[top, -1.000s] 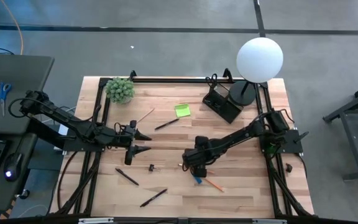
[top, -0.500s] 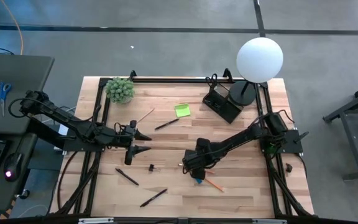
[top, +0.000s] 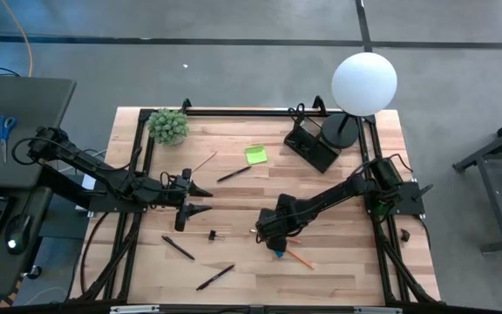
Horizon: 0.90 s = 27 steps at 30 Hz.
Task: Pick and place office supplies into organizer
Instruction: Put the black binder clip into the black desk organizer
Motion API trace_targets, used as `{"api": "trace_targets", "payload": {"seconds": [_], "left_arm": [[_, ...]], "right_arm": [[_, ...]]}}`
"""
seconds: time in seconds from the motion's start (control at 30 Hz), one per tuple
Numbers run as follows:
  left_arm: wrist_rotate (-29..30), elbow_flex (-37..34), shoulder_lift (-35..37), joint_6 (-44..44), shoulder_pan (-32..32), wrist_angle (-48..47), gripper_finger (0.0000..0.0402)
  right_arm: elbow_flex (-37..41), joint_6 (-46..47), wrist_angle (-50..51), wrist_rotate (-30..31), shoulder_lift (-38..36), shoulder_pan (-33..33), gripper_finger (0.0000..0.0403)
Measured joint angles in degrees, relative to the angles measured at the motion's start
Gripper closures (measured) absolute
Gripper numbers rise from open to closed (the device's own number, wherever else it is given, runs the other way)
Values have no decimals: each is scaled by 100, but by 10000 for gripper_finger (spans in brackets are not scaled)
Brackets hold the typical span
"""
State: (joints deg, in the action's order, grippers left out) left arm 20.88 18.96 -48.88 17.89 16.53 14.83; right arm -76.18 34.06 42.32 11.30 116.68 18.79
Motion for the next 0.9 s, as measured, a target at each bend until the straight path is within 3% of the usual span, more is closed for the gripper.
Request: {"api": "trace_targets", "payload": {"seconds": [0.37,0.57,0.73,0.9], "left_arm": [[0,0,0,0,0,0,213],[62,0,0,1,0,0,213],[162,0,0,18,2,11,213],[188,0,-1,-1,2,17,213]], "right_arm": [[0,-175,-25,-124,9,2,283],[19,-408,0,-111,-62,0,283],[72,-780,212,334,-432,-207,262],[41,-1229,430,909,-938,-664,276]]}}
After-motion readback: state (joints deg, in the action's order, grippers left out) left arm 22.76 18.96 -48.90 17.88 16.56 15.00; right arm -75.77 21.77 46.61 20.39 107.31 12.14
